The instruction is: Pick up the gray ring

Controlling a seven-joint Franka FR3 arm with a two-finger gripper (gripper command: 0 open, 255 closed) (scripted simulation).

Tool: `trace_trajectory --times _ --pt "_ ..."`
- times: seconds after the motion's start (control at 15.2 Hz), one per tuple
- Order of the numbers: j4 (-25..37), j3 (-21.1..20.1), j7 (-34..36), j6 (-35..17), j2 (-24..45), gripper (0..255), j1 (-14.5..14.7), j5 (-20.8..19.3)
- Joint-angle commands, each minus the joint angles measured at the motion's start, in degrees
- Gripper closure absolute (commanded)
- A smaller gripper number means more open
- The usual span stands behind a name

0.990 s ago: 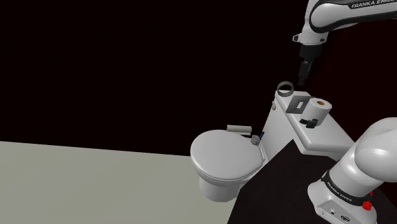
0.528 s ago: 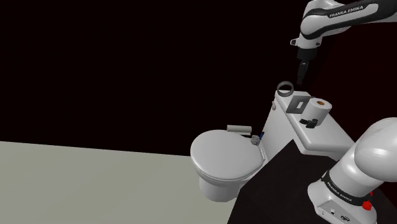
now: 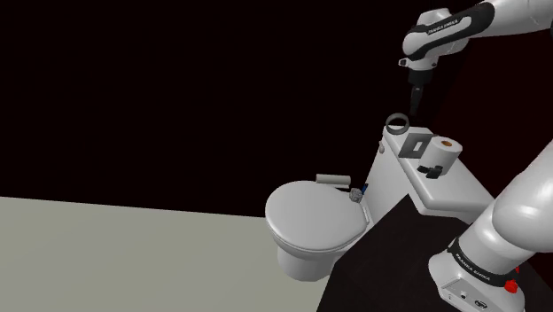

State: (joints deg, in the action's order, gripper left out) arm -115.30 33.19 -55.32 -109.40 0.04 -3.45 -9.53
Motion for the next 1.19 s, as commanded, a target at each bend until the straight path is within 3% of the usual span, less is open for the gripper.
trace_trajectory --times 0.0,0.59,1.12 --pt "3.33 0.76 -3.93 -1.52 5.09 0 -0.78 2.57" --pt "24.23 -0.9 -18.78 -1.28 26.75 0 -9.69 13.47" --pt "21.25 -1.63 -18.78 -6.13 28.85 0 -10.04 14.46"
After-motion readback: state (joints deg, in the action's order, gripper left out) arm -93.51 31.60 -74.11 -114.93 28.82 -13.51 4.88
